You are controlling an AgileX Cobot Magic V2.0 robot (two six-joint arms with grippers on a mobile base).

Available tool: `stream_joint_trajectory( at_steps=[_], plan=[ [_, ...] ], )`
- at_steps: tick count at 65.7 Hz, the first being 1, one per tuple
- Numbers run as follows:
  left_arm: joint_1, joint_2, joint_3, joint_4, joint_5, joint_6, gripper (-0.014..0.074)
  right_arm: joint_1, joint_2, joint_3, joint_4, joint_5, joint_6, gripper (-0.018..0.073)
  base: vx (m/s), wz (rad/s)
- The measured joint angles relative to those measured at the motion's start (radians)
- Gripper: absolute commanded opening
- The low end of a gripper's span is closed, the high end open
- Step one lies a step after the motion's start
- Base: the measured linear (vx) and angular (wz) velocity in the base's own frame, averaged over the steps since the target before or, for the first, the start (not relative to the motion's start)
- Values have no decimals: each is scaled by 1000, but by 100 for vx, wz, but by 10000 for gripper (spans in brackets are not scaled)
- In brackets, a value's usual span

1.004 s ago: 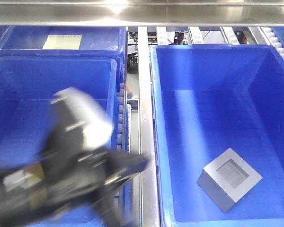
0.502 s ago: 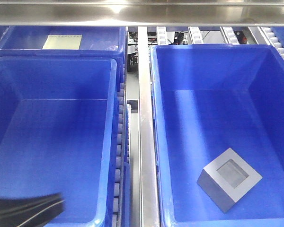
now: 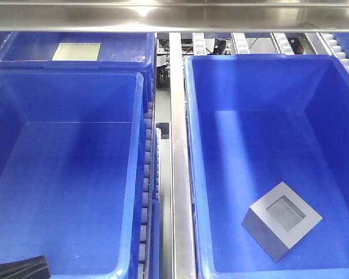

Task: Sort gray base to blue bin

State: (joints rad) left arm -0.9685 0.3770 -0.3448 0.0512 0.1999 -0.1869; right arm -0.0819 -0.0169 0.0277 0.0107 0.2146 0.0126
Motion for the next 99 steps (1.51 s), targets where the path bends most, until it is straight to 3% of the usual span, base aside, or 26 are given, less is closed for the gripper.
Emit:
stream_joint_trajectory(
  at_steps=[16,34,57,63,70,85,93,99],
  plan=[
    [0,0,9,0,-5,4,-6,0,0,0,0,0,0,-5,0,0],
    [0,0,22,-71,-22,159,-6,0,0,0,0,0,0,-5,0,0],
    [21,-70,22,-74,-5,174,-6,0,0,0,0,0,0,-5,0,0],
    [95,-139,22,-73,39,174,-6,0,0,0,0,0,0,-5,0,0],
    [237,-220,22,-67,103,174,-6,0,0,0,0,0,0,-5,0,0],
    [653,-386,49,-51,178,174,-6,0,0,0,0,0,0,-5,0,0],
    [848,-392,110,-51,184,174,-6,0,0,0,0,0,0,-5,0,0],
    [952,-392,169,-51,152,174,-6,0,0,0,0,0,0,-5,0,0]
  ],
)
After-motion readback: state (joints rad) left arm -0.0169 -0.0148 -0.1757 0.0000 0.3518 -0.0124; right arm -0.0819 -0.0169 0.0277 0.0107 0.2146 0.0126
